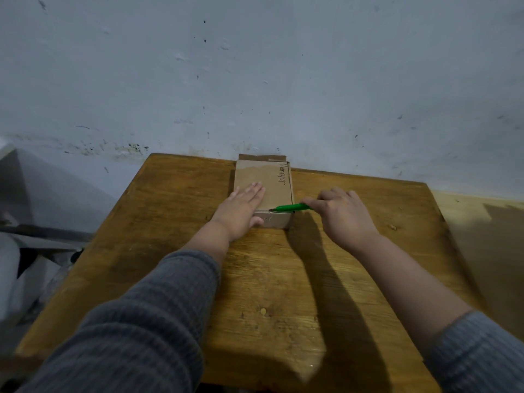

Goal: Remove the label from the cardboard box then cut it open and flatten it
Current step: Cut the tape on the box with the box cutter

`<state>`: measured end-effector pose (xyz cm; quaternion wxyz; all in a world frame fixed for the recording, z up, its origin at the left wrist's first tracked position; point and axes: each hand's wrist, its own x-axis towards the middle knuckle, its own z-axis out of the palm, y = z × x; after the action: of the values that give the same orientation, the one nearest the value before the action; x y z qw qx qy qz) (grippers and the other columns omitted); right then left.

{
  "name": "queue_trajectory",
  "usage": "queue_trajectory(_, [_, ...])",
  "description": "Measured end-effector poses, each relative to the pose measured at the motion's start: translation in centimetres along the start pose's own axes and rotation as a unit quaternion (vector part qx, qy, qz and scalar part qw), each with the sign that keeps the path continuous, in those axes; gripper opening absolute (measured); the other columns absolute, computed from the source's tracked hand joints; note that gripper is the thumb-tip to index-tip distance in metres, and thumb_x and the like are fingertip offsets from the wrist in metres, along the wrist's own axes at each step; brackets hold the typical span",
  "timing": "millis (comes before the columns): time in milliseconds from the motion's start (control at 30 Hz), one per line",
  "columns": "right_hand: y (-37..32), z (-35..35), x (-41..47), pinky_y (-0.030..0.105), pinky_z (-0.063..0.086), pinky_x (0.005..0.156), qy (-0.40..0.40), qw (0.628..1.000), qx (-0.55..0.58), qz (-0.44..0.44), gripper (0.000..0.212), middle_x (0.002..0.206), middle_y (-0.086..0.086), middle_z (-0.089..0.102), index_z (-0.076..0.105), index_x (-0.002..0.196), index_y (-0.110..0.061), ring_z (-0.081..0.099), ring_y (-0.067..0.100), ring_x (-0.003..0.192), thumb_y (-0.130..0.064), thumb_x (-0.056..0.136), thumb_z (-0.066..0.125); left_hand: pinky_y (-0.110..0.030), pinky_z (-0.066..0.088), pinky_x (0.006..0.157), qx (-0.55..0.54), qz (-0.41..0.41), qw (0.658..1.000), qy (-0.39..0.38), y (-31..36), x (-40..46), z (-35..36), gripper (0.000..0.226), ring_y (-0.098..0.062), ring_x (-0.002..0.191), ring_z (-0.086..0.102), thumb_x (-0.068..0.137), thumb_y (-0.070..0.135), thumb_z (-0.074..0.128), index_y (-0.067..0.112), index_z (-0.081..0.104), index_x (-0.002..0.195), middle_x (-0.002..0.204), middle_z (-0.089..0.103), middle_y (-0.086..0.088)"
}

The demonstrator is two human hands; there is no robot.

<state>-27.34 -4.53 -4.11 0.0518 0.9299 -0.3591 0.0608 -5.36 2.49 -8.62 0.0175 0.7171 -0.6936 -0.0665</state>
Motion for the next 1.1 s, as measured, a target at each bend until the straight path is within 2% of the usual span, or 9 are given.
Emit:
queue_trajectory(333, [0.4,-0.1,-0.2,0.031,0.027,0.073,0.019,1.0,0.006,-0.002,0.045,0.11,-0.003,0.062,0.045,0.135,-0.036,0.048,0.019,0.098,-0.014,0.095,0.046,-0.037,-0.002,0.118,0.01,-0.005,1.0,-0.005,0.1,0.1,0.2,0.079,-0.015,0.147,-0.004,0.094,0.041,0.047,0.014,-0.001,0.151,0.16,-0.004,-0.002])
queue_trajectory(467, [0.8,0.7,-0.8,0.031,0.027,0.072,0.001,0.999,0.035,0.009,0.045,0.109,-0.002,0.062,0.044,0.136,-0.035,0.049,0.02,0.096,-0.014,0.096,0.044,-0.035,-0.003,0.117,0.011,-0.003,1.0,-0.006,-0.1,0.1,0.4,0.079,-0.015,0.147,-0.004,0.094,0.041,0.047,0.014,-0.001,0.151,0.16,-0.004,-0.002])
queue_trajectory(667, [3.0,0.5,-2.1,0.029,0.023,0.071,-0.014,0.999,0.015,0.04,0.043,0.109,-0.004,0.06,0.045,0.135,-0.035,0.048,0.018,0.098,-0.017,0.096,0.043,-0.037,-0.002,0.118,0.009,-0.004,1.0,-0.007,0.0,0.1,0.4,0.08,-0.015,0.147,-0.004,0.094,0.042,0.047,0.015,-0.002,0.151,0.16,-0.005,-0.002])
queue_trajectory(767, [3.4,0.0,-2.3,0.031,0.028,0.072,-0.013,0.999,0.023,0.041,0.041,0.108,-0.005,0.061,0.048,0.133,-0.035,0.048,0.018,0.099,-0.018,0.096,0.044,-0.038,0.0,0.12,0.007,-0.01,1.0,-0.011,0.1,0.0,0.3,0.08,-0.014,0.146,-0.004,0.094,0.042,0.047,0.016,-0.002,0.151,0.16,-0.006,-0.001])
queue_trajectory(833, [3.9,-0.5,-2.5,0.036,0.037,0.08,-0.018,0.994,0.072,0.083,0.039,0.108,-0.003,0.062,0.052,0.13,-0.035,0.051,0.019,0.102,-0.02,0.094,0.047,-0.038,0.0,0.12,0.003,-0.011,1.0,-0.013,0.1,0.1,0.2,0.08,-0.014,0.147,-0.004,0.094,0.044,0.047,0.016,-0.002,0.151,0.161,-0.005,-0.001])
queue_trajectory(900, [4.6,-1.2,-2.9,0.04,0.044,0.083,-0.011,0.971,0.179,0.159,0.037,0.109,-0.001,0.066,0.055,0.127,-0.033,0.057,0.019,0.093,-0.021,0.092,0.053,-0.038,0.0,0.12,-0.006,-0.014,1.0,-0.009,0.2,0.2,0.2,0.083,-0.014,0.147,-0.002,0.092,0.051,0.045,0.017,-0.001,0.151,0.161,-0.002,-0.001])
queue_trajectory(933, [4.9,-1.4,-3.0,0.036,0.048,0.074,0.001,0.953,0.231,0.197,0.035,0.106,0.001,0.067,0.058,0.125,-0.031,0.058,0.016,0.08,-0.023,0.091,0.056,-0.038,0.0,0.119,-0.015,-0.016,1.0,-0.004,0.3,0.2,0.2,0.084,-0.014,0.147,-0.001,0.091,0.056,0.044,0.017,0.001,0.152,0.161,0.0,0.0])
queue_trajectory(1000, [5.1,-1.1,-2.8,0.028,0.046,0.054,0.025,0.91,0.314,0.269,0.032,0.097,0.001,0.069,0.061,0.123,-0.028,0.056,0.013,0.062,-0.027,0.09,0.058,-0.038,0.0,0.118,-0.032,-0.019,0.999,0.009,0.6,0.6,0.3,0.087,-0.015,0.147,0.002,0.088,0.064,0.041,0.017,0.004,0.152,0.16,0.004,0.0])
queue_trajectory(1100, [5.1,0.1,-1.8,0.027,0.043,0.052,0.051,0.819,0.442,0.362,0.033,0.082,-0.003,0.069,0.06,0.125,-0.023,0.056,0.012,0.063,-0.019,0.092,0.056,-0.042,0.001,0.119,-0.041,-0.019,0.999,0.009,1.2,1.6,0.0,0.09,-0.015,0.147,0.002,0.086,0.069,0.037,0.016,0.005,0.152,0.161,0.004,-0.001])
